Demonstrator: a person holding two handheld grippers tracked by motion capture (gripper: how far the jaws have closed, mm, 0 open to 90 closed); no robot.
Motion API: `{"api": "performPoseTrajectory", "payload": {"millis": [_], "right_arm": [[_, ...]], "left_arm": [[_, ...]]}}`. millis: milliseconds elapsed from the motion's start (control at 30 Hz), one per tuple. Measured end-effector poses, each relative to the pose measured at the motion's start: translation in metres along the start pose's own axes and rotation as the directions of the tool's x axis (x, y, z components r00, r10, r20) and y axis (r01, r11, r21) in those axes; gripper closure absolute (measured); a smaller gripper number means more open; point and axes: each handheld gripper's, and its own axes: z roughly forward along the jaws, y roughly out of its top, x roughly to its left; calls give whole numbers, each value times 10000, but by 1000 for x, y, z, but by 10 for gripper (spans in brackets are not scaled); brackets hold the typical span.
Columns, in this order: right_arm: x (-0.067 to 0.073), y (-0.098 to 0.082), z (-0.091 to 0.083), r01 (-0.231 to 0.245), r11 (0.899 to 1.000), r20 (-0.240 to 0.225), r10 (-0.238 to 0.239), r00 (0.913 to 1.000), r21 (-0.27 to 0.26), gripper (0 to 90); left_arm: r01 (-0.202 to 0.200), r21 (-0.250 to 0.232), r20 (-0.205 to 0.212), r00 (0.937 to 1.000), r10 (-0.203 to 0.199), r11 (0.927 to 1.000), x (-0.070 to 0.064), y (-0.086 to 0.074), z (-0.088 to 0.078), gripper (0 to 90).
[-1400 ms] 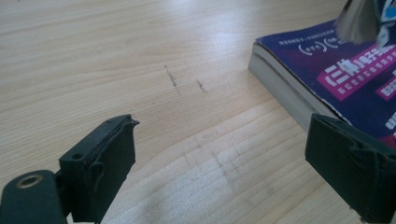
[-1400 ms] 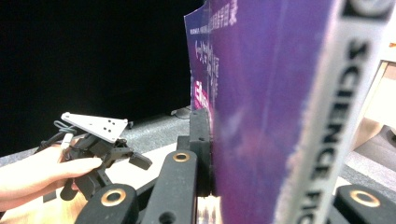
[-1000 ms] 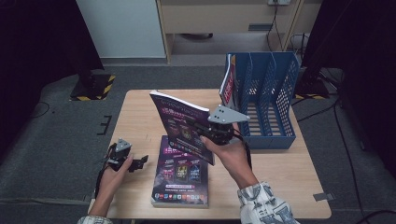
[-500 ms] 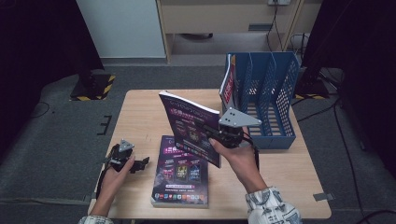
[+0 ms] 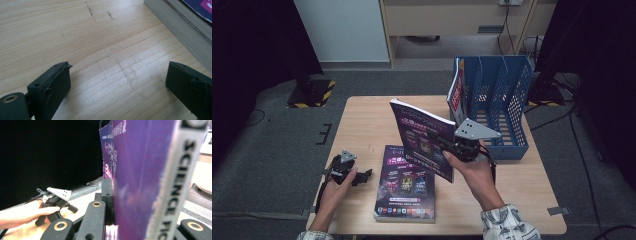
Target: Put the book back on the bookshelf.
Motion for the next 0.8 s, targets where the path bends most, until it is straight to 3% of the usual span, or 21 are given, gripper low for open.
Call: {"api": "performPoseTrajectory", "payload": {"millis": [800], "right_arm": [[-8, -9, -40, -15, 9999, 294, 11, 9996, 126, 826]], "left_arm": [[-69, -33, 5, 10000, 69, 10000, 0, -1, 1, 24]]}}
